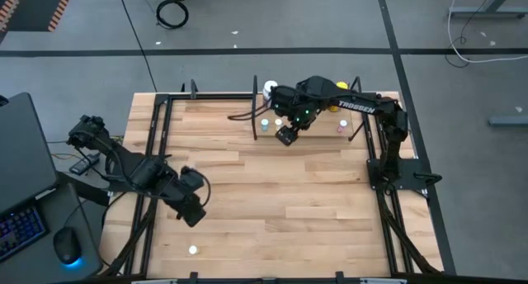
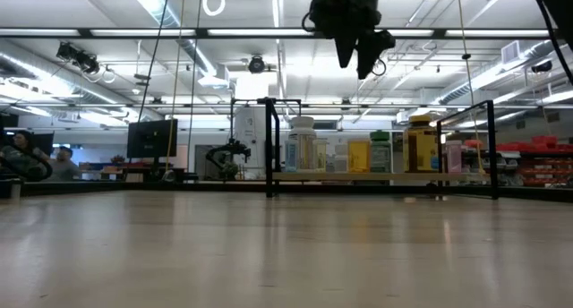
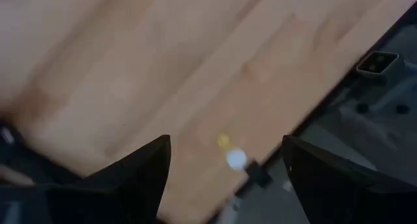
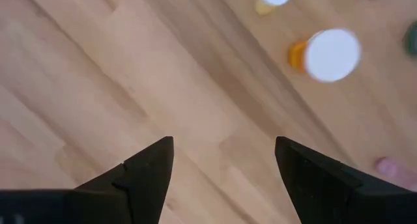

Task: Pick and place medicine bottles onto shelf by color
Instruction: Put the small yellow pill bottle on the shelf

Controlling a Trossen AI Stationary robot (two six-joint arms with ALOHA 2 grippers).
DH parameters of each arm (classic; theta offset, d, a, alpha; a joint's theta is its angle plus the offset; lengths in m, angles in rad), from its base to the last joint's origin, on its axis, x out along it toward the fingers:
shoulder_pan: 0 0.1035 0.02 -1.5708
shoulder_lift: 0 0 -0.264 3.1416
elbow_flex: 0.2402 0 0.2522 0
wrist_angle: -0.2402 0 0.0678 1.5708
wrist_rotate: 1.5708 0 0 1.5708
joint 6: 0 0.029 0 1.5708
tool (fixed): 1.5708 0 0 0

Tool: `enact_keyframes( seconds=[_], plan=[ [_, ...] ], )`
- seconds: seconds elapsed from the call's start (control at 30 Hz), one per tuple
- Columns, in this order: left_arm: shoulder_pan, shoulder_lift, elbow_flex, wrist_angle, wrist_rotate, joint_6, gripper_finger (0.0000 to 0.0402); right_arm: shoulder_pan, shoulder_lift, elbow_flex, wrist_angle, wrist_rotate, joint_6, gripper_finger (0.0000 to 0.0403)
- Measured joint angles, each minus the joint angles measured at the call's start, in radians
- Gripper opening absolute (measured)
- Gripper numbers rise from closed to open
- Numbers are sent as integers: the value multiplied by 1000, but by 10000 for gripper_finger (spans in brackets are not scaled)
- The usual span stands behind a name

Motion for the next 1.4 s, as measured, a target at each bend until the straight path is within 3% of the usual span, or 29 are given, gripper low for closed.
enact_keyframes(
  seconds=[0.2, 0.4, 0.6, 0.87, 1.03, 1.23, 1.3, 1.4],
  plan=[
    [-53, 0, 0, 28, 27, -255, 298, 122, 0, 0, 47, 0, 59, 277],
    [-121, 0, 0, 83, 12, -274, 298, 232, 0, 0, 133, 1, 106, 277],
    [-163, 0, 0, 147, 50, -328, 298, 323, 0, 0, 134, 56, 261, 277],
    [-163, 0, 0, 346, 29, -144, 282, 448, 1, 0, 219, 13, 324, 277],
    [-163, 0, 0, 385, 1, -167, 258, 504, 13, 0, 258, 30, 337, 277],
    [-144, 1, 0, 422, -31, -162, 233, 569, 20, -1, 243, -43, 382, 277],
    [-144, 1, 0, 437, -32, -159, 226, 621, 21, -1, 240, -6, 413, 277],
    [-145, 1, 0, 442, -48, -146, 217, 699, 21, -9, 262, 139, 439, 277]
  ],
)
